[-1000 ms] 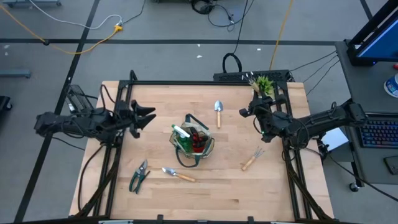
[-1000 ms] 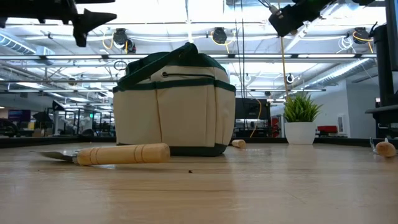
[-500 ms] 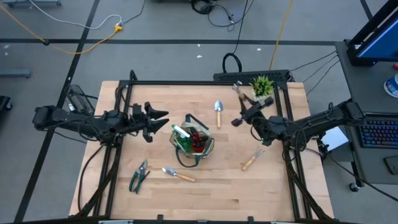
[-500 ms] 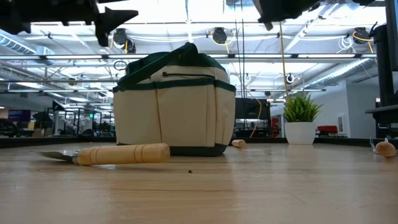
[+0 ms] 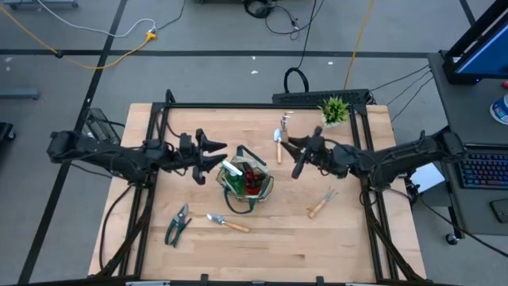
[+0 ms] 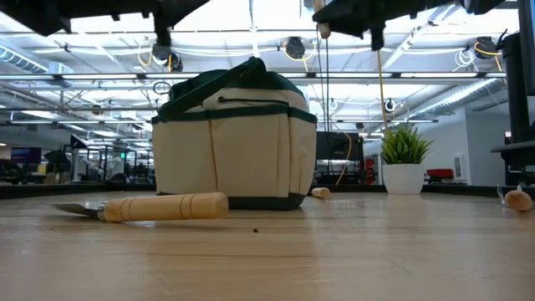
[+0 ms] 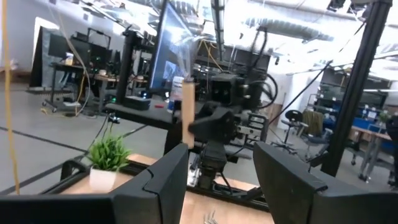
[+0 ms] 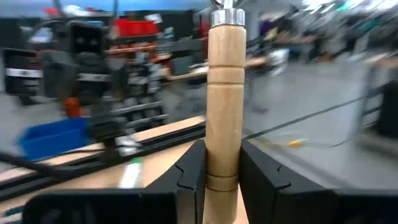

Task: Pick & Place Garden tools in Gardening bag
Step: Put the brown hand rake into the gardening bag

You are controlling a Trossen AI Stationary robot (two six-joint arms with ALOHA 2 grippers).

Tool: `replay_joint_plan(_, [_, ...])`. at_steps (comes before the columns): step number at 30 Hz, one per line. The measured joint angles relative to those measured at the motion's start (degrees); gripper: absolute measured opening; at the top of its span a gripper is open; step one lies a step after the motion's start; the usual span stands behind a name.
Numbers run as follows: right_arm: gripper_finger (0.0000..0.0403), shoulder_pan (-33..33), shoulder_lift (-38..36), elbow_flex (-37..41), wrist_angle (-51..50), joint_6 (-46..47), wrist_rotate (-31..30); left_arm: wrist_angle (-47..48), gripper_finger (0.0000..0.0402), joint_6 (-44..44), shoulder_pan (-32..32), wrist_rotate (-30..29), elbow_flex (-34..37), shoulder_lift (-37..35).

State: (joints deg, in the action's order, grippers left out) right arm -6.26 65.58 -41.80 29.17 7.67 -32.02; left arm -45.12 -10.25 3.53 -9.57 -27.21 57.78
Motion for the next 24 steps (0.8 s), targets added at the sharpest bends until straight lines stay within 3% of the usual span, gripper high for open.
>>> replay_joint_plan(7, [0.0061, 3.9, 0.0, 0.0, -1.6, 11.8, 16.3, 0.5, 0.0186, 2.5, 0.0, 2.6, -6.8, 6.5])
replay_joint_plan(12, [0.0061, 5.2, 0.0, 0.0, 0.2, 17.3, 24.8, 2.1, 0.0186, 2.7, 0.0, 2.7, -11.6, 11.1])
replay_joint_plan(17, [0.0061, 5.5, 0.0, 0.0, 2.4, 18.9, 29.0, 3.6, 0.0186, 2.7, 0.0, 3.7, -15.5, 15.9])
replay_joint_plan(24, [0.0061, 5.5, 0.0, 0.0, 3.0, 17.8, 29.7, 3.5, 0.0186, 2.3, 0.0, 3.8, -20.8, 22.4])
